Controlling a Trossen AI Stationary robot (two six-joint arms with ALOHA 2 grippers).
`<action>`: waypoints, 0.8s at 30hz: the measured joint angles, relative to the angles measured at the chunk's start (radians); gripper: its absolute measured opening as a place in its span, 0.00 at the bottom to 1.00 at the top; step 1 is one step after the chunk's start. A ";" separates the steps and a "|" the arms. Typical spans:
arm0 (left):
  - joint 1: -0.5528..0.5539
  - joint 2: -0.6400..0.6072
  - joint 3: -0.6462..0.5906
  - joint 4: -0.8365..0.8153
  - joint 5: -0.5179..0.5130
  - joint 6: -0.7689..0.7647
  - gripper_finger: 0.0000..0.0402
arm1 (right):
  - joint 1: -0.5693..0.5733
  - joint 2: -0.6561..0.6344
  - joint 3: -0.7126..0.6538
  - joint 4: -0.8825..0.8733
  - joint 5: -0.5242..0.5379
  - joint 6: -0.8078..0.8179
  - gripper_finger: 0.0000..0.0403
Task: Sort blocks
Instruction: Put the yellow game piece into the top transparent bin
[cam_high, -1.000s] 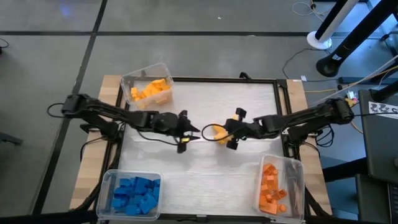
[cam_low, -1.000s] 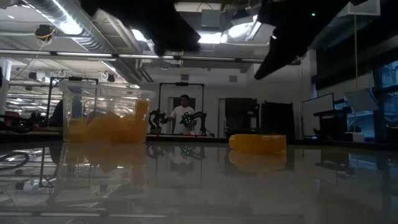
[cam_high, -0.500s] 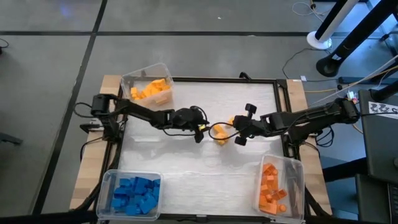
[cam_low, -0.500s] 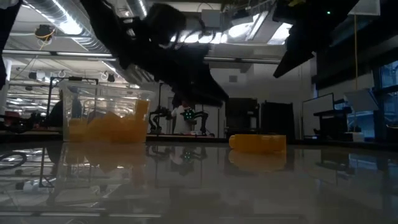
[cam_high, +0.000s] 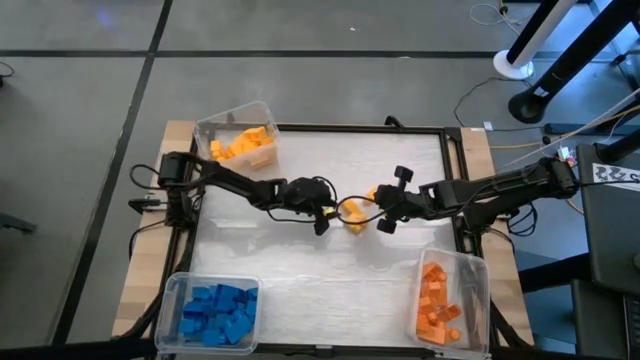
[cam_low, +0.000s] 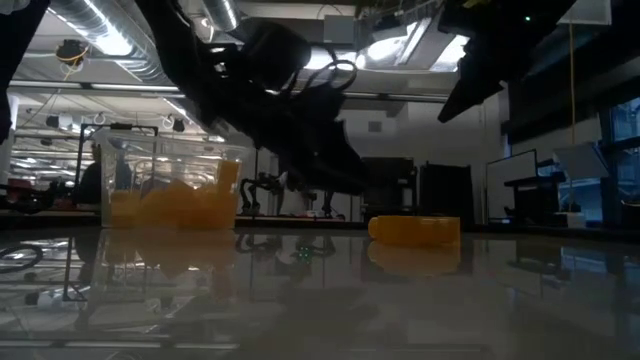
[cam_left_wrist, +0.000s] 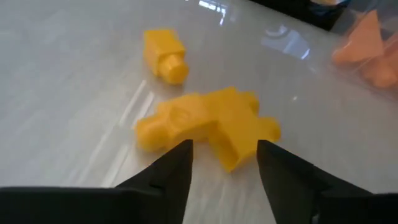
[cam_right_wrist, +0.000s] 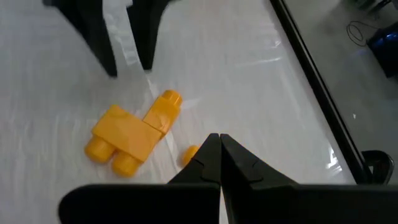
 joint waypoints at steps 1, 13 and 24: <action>-0.003 0.009 0.012 0.007 0.000 -0.001 0.43 | 0.000 0.000 0.000 0.001 0.000 0.000 0.00; -0.010 0.113 0.071 0.004 0.003 -0.035 0.53 | 0.000 0.000 0.001 0.007 -0.013 0.000 0.00; -0.011 0.151 0.074 0.043 0.037 0.012 0.52 | 0.000 0.000 0.001 0.003 -0.012 0.000 0.00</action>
